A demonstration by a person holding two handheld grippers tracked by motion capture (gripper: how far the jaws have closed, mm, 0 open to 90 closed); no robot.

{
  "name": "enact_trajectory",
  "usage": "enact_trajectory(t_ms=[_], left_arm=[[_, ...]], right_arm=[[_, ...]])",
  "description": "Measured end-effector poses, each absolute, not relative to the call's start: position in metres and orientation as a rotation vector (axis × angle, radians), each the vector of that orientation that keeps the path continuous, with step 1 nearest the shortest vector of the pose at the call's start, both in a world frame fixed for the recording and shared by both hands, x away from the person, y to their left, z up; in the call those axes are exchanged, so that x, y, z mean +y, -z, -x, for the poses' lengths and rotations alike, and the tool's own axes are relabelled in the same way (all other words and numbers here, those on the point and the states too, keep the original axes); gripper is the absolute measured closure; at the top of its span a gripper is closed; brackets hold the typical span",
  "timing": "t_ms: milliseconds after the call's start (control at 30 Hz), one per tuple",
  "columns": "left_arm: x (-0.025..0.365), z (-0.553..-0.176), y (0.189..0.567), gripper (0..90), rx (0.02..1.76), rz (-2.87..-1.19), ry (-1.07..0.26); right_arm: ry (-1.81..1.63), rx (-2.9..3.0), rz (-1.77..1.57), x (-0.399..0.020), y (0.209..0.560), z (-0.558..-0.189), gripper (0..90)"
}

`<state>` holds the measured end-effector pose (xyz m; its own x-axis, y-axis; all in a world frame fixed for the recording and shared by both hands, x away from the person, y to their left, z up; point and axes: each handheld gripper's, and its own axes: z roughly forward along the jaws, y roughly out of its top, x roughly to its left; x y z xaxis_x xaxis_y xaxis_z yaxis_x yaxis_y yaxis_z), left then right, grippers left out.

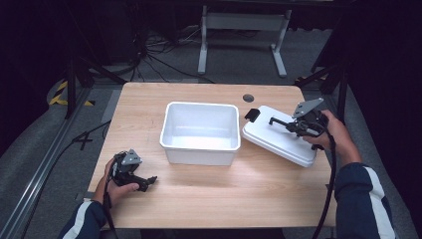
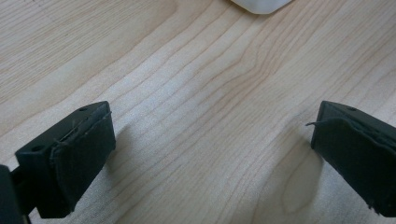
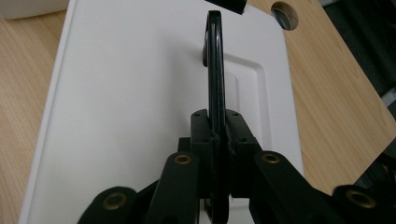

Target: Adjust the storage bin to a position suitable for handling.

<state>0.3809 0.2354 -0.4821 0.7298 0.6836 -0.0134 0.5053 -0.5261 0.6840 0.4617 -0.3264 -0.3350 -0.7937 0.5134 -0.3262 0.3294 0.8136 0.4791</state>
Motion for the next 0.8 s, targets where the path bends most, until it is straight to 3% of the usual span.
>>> enact_trajectory(t_ms=[800], left_arm=[[0.235,-0.381,0.482,0.2,0.894,-2.244,-0.336]], right_arm=[[-0.585,2.564,-0.714,-0.327,0.384,-0.476,84.3]])
